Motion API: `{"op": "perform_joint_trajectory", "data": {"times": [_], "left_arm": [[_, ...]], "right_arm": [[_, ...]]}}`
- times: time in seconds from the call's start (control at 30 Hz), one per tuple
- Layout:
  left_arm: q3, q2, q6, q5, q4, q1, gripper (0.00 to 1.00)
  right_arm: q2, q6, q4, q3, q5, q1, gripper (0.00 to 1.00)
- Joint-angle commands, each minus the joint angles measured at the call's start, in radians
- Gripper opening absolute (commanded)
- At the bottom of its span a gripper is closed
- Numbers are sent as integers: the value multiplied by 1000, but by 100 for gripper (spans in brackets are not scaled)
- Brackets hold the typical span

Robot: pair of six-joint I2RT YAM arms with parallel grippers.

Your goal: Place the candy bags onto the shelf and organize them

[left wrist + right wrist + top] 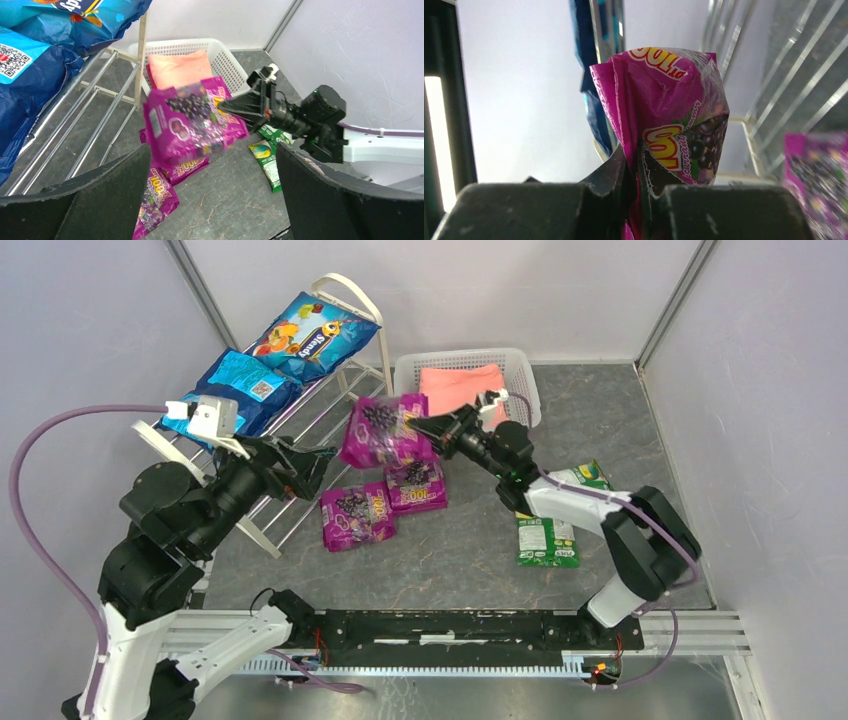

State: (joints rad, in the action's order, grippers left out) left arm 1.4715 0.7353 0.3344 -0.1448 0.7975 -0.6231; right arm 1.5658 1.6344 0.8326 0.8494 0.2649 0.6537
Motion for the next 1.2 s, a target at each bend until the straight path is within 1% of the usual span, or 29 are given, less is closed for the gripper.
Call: {"op": "perform_joint_trajectory", "data": {"times": [0.0,0.37,0.67,0.93,1.17], "left_arm": [[65,-12,-47,33,-42,-1,100],[107,-18,-85,64,-15,-2,100],[55,-49,-54,134,-1,-2,100],[54,-68,-62,140,22,-2,100],[51,-77,-64,139,29,-1,100]], "right_arm": [[100,91,210,199,-188,47,0],[446,149,196,624,-449,140,0],[636,147,161,880,-681,196,0],[747,173,123,1015,-812,214,0],[811,194,64,1087,-832,214,0]]}}
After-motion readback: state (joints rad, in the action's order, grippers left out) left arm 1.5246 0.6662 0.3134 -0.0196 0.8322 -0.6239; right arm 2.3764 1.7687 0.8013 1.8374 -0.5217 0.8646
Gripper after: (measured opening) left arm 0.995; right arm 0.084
